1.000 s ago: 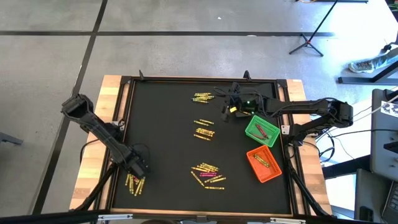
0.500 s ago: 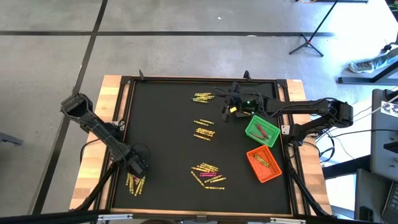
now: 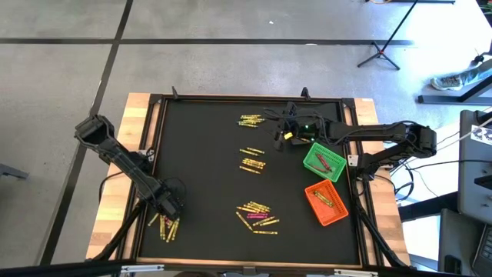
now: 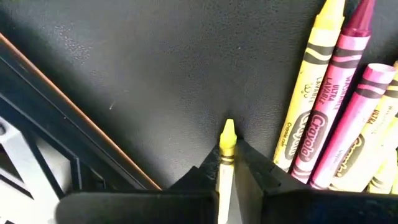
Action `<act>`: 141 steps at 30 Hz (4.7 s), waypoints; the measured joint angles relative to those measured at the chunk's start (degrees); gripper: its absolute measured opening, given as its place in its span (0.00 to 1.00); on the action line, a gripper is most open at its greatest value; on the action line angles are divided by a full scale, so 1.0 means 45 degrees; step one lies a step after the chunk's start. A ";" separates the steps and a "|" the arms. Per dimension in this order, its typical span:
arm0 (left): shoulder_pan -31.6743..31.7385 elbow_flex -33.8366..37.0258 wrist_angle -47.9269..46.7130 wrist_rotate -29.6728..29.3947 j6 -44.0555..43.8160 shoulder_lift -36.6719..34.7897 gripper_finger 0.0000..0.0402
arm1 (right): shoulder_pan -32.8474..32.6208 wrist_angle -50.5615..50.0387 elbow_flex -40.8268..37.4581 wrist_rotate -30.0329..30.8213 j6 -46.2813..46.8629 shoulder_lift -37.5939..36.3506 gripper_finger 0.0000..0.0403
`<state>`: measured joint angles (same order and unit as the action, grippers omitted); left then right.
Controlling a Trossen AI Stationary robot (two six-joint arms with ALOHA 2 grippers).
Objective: Sort crayons
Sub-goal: Put the light green crayon into the orange basket
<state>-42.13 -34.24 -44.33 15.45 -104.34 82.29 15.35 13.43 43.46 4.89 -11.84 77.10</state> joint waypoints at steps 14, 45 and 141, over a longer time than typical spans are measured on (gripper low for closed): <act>0.0825 -0.2711 -0.2914 -0.3540 0.2480 -0.2062 0.03 | -0.0910 0.0110 -0.0003 0.0127 -0.0492 0.0000 0.53; 0.5433 -0.1658 1.4312 -0.9612 2.6095 -0.2276 0.03 | -0.4464 0.3394 -0.0003 -0.1735 -0.1145 0.1006 0.53; 0.7298 -0.0344 1.9097 -0.8325 2.5622 -0.0386 0.30 | -1.5917 -1.4387 -0.0003 0.3967 1.8845 -0.2520 0.06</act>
<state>-9.29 -35.79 41.60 -22.01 10.96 80.55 -56.27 -51.31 43.44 22.74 72.97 65.76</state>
